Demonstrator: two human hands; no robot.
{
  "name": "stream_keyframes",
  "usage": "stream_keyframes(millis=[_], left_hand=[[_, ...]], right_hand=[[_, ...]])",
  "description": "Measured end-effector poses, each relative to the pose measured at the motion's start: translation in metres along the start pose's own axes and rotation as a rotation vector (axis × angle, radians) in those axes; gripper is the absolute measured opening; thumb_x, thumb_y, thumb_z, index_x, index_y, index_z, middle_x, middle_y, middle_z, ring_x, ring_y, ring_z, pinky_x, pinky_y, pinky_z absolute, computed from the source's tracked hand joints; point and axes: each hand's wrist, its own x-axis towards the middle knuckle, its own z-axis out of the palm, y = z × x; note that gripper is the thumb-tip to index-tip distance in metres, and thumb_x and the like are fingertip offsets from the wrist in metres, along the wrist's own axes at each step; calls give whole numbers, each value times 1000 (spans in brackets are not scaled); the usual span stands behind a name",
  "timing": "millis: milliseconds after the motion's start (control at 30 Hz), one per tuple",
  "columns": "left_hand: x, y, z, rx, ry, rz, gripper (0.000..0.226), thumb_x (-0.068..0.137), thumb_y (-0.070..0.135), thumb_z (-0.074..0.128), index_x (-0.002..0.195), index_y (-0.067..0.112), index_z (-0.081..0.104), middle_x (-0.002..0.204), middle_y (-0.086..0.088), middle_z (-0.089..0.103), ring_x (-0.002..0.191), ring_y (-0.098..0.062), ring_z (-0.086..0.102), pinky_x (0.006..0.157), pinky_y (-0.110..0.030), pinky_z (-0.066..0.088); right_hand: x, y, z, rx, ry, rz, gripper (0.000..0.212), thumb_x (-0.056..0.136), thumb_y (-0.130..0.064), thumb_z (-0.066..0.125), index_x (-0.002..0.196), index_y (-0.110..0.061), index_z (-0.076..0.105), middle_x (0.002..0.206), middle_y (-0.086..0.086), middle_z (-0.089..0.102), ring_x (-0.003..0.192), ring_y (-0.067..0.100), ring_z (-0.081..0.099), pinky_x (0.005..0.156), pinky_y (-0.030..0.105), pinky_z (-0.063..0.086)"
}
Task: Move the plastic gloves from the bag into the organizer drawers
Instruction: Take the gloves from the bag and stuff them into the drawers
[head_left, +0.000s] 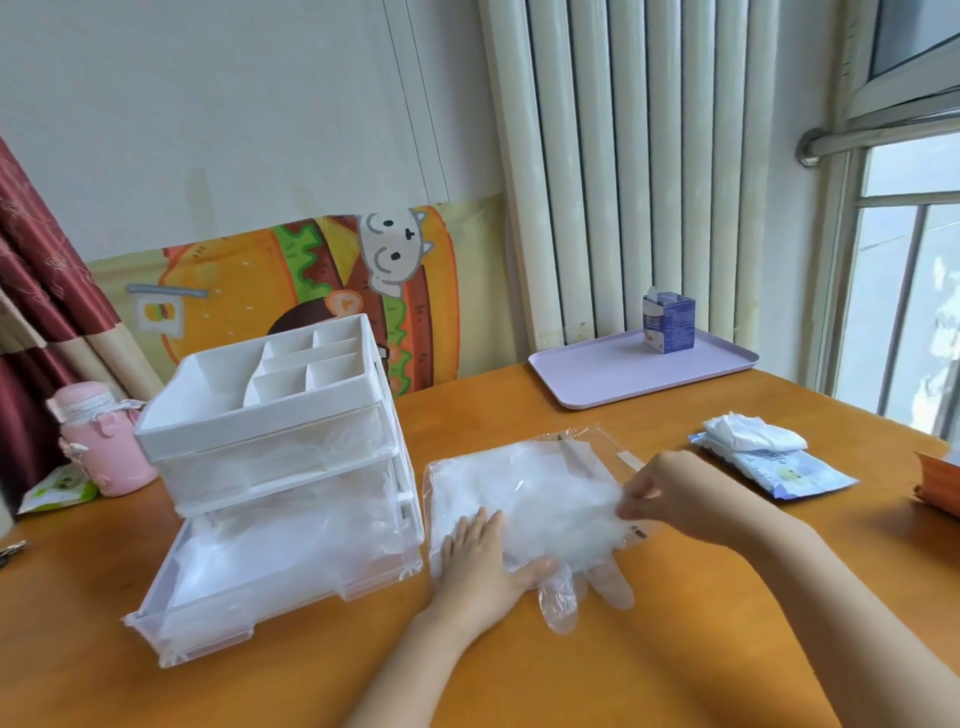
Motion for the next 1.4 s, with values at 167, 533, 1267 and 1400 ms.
stream_keyframes(millis=[167,533,1267,1400], left_hand=[[1,1,-7,-376,149,17,66,90,36,63,147,20,34,153,2,32,140,-15,30,110,-26,30],[-9,8,-41,-1979,-431,-207,90,77,71,58,132,0,50,137,-29,47,117,-53,52,100,-63,40],[-77,25,-152,-488,310,425,11,91,27,64,83,26,72,81,12,69,51,1,53,46,-18,42],[-95,14,-178,-404,174,465,8,86,29,71,82,24,75,64,13,63,53,-3,53,48,-19,40]], right_hand=[[-2,-6,-7,222,376,-116,18,88,-28,66,103,-23,75,110,-11,70,92,0,60,78,16,41],[-21,-26,-24,1127,273,-429,18,75,-12,67,90,-10,77,117,-4,69,112,9,62,81,17,51],[-17,-29,-8,1024,72,-342,39,87,-3,50,116,-21,67,128,-6,62,126,9,51,110,39,33],[-19,-65,3,922,-130,-378,76,70,-59,72,138,-38,44,134,-16,56,127,0,47,101,28,38]])
